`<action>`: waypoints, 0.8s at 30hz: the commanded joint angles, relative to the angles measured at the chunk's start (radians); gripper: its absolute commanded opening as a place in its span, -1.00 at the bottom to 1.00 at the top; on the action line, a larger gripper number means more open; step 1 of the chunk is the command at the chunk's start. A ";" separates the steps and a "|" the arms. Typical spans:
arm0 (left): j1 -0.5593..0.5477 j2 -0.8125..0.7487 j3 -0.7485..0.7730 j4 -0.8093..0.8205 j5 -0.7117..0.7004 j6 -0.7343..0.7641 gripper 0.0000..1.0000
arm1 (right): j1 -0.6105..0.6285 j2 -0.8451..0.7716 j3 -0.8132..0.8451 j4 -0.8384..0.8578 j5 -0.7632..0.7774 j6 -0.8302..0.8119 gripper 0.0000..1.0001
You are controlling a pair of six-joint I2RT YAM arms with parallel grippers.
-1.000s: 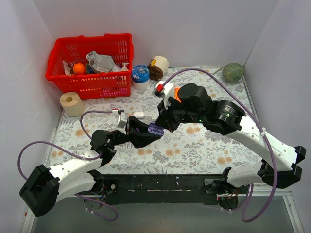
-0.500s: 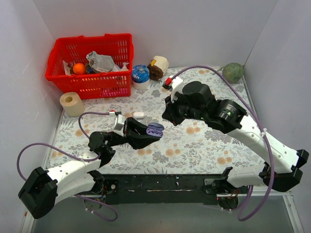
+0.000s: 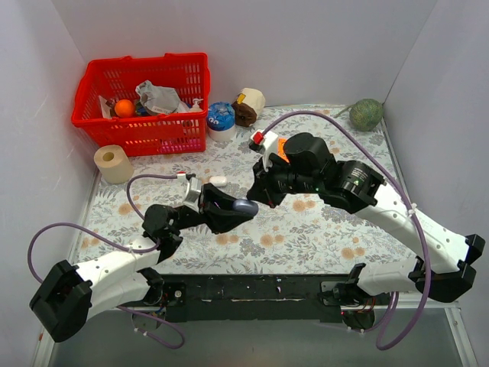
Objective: Insert the wireless bluetooth earbuds into the charging case
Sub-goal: Close the charging case, then place the charging case at the center of the board.
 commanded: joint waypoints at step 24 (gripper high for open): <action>0.073 0.908 0.571 -0.795 -0.332 -0.157 -0.96 | -0.075 -0.480 -0.799 0.416 0.473 0.287 -0.97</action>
